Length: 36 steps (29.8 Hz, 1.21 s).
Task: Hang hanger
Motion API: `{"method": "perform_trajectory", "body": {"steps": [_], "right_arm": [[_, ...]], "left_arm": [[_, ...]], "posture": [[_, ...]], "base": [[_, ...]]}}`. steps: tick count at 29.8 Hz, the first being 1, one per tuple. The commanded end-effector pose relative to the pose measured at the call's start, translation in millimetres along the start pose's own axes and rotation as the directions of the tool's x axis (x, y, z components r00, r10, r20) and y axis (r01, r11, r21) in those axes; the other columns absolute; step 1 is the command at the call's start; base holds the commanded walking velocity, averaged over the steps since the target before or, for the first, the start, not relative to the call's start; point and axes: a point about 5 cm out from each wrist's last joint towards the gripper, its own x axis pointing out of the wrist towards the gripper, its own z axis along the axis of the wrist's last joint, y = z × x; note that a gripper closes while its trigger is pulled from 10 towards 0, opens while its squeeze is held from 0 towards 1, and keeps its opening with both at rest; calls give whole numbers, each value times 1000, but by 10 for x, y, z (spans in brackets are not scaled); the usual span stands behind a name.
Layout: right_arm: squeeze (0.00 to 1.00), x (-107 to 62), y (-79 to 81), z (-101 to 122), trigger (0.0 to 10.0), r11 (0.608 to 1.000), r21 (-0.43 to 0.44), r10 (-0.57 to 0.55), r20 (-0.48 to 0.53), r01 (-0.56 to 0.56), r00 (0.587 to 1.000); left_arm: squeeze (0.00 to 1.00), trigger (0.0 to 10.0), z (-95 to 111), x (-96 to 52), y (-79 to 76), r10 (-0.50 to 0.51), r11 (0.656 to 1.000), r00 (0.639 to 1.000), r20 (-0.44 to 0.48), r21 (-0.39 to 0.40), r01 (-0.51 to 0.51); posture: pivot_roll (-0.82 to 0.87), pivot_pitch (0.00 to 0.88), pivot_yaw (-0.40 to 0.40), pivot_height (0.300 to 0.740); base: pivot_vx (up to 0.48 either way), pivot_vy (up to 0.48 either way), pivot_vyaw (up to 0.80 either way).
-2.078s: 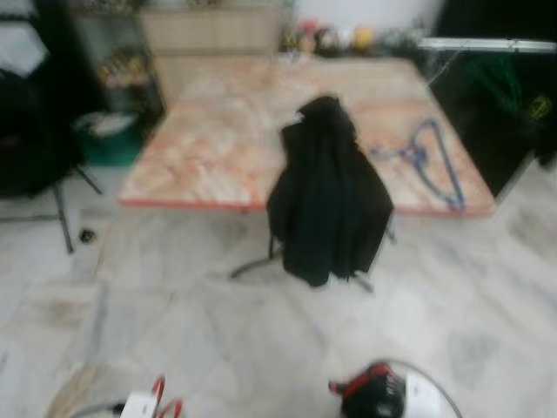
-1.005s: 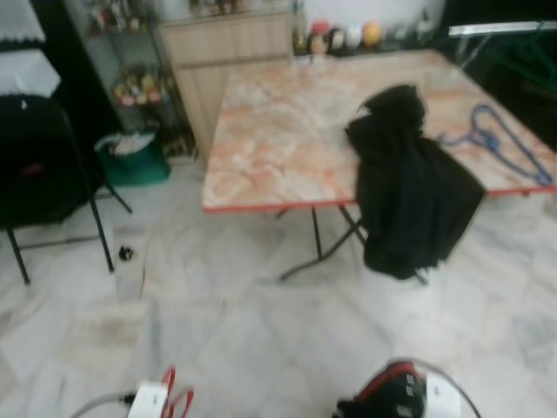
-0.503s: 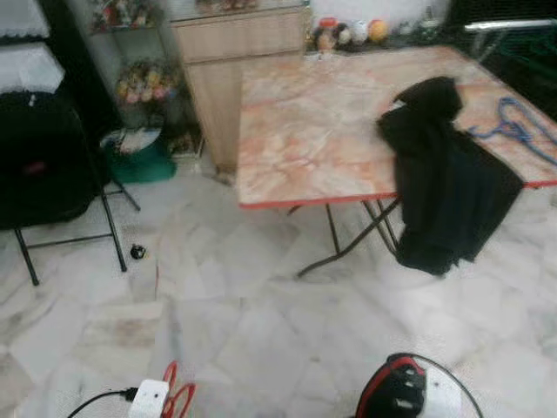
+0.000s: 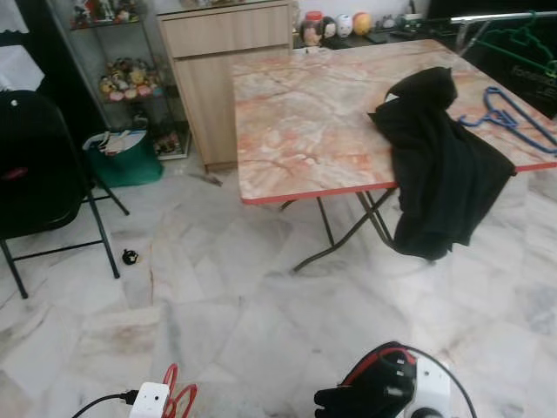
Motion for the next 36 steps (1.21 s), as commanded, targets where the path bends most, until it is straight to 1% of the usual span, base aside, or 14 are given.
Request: {"method": "perform_trajectory", "body": {"steps": [1,6,7,9,10,11,13,14,18,20,21,25,29,36], "right_arm": [[0,60,34,225,10000,1000,-11,13,106,-12,994],[0,106,51,767,10000,999,-46,28,379,-11,925],[0,106,51,767,10000,999,-46,28,379,-11,925],[0,82,27,1121,10000,998,-58,10,533,24,846],[0,82,27,1121,10000,998,-58,10,533,24,846],[0,53,36,1300,10000,998,-61,11,601,33,799],[0,19,61,1448,10000,997,-65,21,655,28,755],[0,-20,121,1560,10000,994,-110,62,694,20,717],[0,-199,249,1919,10000,989,-151,118,802,8,585],[0,-265,270,2048,10000,990,-140,116,833,4,541],[0,-356,310,2241,10000,990,-141,120,870,7,479],[0,-504,441,2511,10000,983,-182,163,908,13,386],[0,-546,541,2558,10000,980,-198,183,908,1,378],[0,-508,632,2485,10000,980,-198,187,872,-23,452]], "left_arm": [[0,10000,8,-6,34,11,1000,1000,8,3,-11],[0,10000,24,-4,35,25,1000,999,20,-17,-25],[0,10000,24,-4,35,25,1000,999,20,-17,-25],[0,10000,34,-4,38,33,999,999,29,-25,-32],[0,10000,34,-4,38,33,999,999,29,-25,-32],[0,10000,41,-3,38,37,999,999,35,-31,-36],[0,10000,47,-3,38,41,999,998,39,-36,-40],[0,10000,54,-2,39,44,998,998,44,-37,-42],[0,10000,73,-3,44,47,998,997,58,-51,-44],[0,10000,82,-3,48,48,998,997,61,-48,-45],[0,10000,95,-2,50,50,998,996,67,-51,-47],[0,10000,113,-1,50,60,997,995,76,-50,-56],[0,10000,158,5,39,66,996,993,93,-60,-61],[0,10000,182,7,31,64,997,992,104,-52,-59]], "posture": [[-40,0,64,740],[-38,0,60,740],[-38,0,60,740],[-40,0,59,740],[-40,0,59,740],[-45,0,58,740],[-49,0,56,740],[-46,0,56,740],[-45,0,57,740],[-54,0,60,740],[-58,0,61,740],[-56,0,60,740],[-50,0,58,740],[-41,0,59,740]], "base": [[0,0,0],[0,0,0],[0,0,0],[0,0,0],[0,0,0],[0,0,0],[0,0,0],[0,0,0],[0,0,0],[0,0,0],[0,0,0],[0,0,0],[0,0,0],[208,0,0]]}}
